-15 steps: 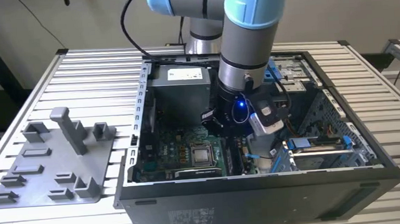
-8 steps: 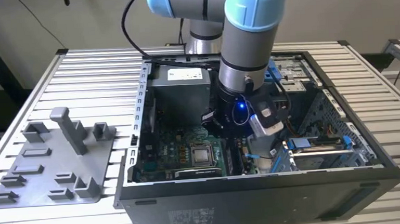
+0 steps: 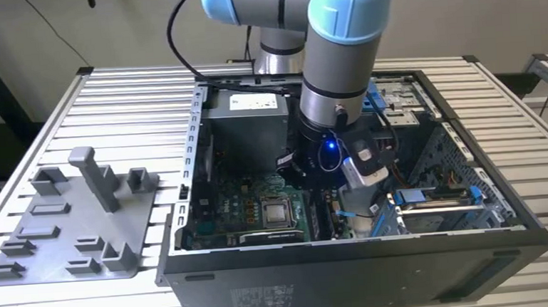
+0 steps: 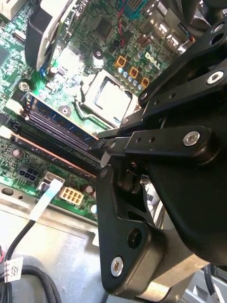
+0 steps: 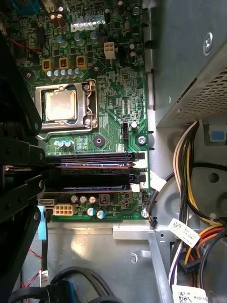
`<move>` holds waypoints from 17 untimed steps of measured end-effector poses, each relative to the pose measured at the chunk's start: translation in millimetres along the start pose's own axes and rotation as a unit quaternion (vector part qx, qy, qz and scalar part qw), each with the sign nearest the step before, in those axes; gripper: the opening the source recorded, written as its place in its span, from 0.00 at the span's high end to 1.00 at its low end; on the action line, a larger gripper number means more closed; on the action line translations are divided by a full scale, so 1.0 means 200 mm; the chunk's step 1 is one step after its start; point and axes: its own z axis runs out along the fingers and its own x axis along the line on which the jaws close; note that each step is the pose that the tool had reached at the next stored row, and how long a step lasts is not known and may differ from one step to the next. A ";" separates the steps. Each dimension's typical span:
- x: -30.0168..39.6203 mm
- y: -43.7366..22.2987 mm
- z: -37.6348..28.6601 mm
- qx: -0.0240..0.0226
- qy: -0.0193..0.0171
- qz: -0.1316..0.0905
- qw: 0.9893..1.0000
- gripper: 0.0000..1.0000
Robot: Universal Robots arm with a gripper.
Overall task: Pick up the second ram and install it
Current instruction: 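Insert the second ram into the second slot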
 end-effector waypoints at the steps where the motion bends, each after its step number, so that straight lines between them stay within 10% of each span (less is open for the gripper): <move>1: 0.000 0.002 0.000 0.000 0.000 0.000 1.000 0.86; 17: -0.001 0.008 0.011 0.001 0.000 0.000 1.000 0.86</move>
